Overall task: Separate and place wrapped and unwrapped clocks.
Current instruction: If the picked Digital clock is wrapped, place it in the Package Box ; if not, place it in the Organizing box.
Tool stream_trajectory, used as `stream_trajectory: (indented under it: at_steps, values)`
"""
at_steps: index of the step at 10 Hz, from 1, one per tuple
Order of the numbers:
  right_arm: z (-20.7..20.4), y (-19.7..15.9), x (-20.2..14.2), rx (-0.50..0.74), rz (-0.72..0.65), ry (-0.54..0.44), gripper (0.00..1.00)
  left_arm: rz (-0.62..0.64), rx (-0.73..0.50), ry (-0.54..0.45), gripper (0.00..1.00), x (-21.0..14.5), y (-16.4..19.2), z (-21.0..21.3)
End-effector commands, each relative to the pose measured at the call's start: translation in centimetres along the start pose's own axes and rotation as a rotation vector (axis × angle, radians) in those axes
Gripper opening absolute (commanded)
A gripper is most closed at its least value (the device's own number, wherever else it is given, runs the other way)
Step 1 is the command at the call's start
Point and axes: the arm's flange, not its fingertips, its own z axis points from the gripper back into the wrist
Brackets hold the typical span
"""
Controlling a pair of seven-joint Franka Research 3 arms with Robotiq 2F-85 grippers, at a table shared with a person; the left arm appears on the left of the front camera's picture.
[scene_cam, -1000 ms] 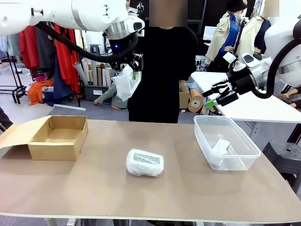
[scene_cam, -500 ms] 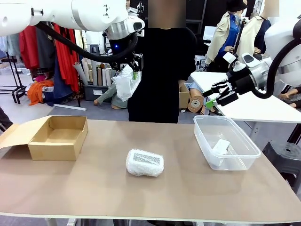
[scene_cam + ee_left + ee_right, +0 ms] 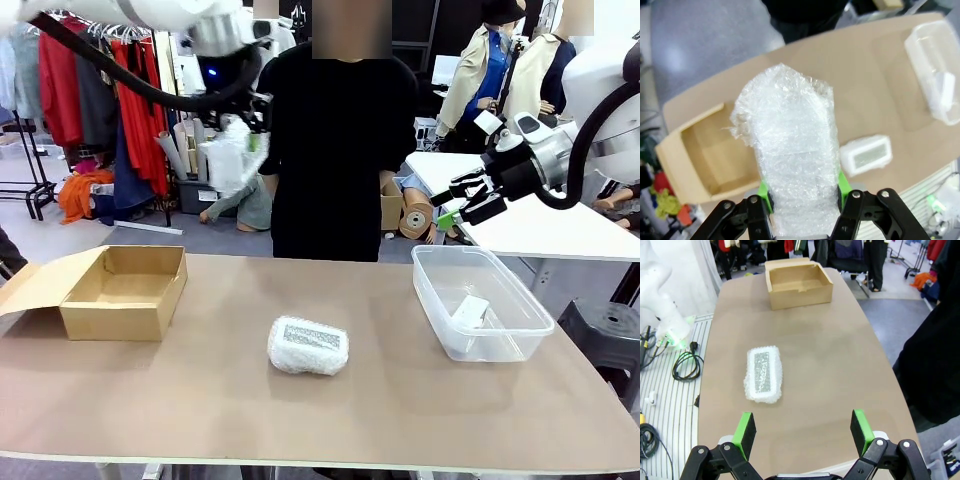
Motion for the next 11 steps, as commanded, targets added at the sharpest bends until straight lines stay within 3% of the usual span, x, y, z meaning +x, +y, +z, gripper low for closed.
stream_trajectory:
  at_steps: [1,3,4,6,10,11]
  values:
    - [-0.2,0.0,0.2,-0.017,-0.005,-0.003,1.0,0.046,0.015,0.041,0.0,-3.3,4.1,1.0]
    - [-0.2,0.0,0.2,-0.017,-0.005,-0.003,1.0,0.091,0.075,0.069,0.0,-5.9,8.7,0.2]
    - [-0.2,0.0,0.2,-0.017,-0.005,-0.003,1.0,0.14,0.255,0.107,0.0,-7.3,10.3,-1.1]
    - [-0.2,0.0,0.2,-0.017,-0.005,-0.003,1.0,0.139,0.354,0.097,0.0,-8.9,12.7,-4.1]
    - [-0.2,0.0,0.2,-0.017,-0.005,-0.003,1.0,0.197,0.347,0.05,0.0,-10.2,13.7,-7.6]
    - [-0.2,0.0,0.2,-0.017,-0.005,-0.003,1.0,0.132,0.348,0.112,0.0,-9.4,14.1,-7.3]
